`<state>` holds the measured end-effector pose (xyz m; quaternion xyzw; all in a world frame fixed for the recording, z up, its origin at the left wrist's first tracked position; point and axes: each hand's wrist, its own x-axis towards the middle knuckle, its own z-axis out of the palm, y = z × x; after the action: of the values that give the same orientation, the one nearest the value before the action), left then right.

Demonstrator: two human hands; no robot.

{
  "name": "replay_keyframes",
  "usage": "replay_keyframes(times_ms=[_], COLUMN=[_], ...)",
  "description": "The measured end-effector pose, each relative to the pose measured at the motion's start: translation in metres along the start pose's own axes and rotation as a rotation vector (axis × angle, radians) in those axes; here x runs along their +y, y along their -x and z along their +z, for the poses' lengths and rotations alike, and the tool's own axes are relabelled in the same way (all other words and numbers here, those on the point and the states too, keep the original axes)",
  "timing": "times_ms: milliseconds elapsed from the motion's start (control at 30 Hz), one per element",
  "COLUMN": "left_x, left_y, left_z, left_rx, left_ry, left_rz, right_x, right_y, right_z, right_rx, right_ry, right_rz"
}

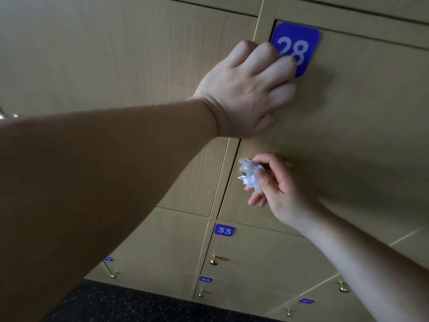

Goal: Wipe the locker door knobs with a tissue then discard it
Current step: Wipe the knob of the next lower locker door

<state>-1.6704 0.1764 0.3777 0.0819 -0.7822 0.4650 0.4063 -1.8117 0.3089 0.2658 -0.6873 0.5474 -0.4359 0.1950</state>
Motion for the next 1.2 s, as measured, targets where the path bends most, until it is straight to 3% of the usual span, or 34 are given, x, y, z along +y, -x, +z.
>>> replay_keyframes(times_ms=[167, 300, 500, 800, 867, 1067, 1200], left_x=[0.001, 0.001, 0.001, 0.001, 0.0, 0.001, 0.001], left_y=[0.001, -0.001, -0.001, 0.0, 0.001, 0.0, 0.0], left_z=[0.002, 0.002, 0.002, 0.001, 0.001, 0.003, 0.003], left_rx=[0.008, 0.015, 0.013, 0.015, 0.009, 0.04, 0.042], left_ry=[-0.011, -0.009, 0.007, -0.008, -0.017, -0.016, -0.015], left_rz=[0.002, 0.004, 0.003, 0.008, 0.008, 0.001, 0.003], right_x=[0.003, 0.002, -0.009, -0.008, -0.004, -0.003, -0.009], right_y=[0.002, -0.01, -0.014, -0.002, -0.001, -0.008, -0.012], right_z=[-0.007, -0.008, -0.006, 0.016, 0.009, -0.003, 0.003], right_rx=[-0.123, -0.072, -0.056, 0.119, 0.131, -0.023, 0.01], right_ry=[0.079, 0.273, 0.32, -0.345, -0.27, 0.255, 0.295], right_rz=[0.02, -0.016, 0.002, 0.248, 0.226, 0.018, 0.009])
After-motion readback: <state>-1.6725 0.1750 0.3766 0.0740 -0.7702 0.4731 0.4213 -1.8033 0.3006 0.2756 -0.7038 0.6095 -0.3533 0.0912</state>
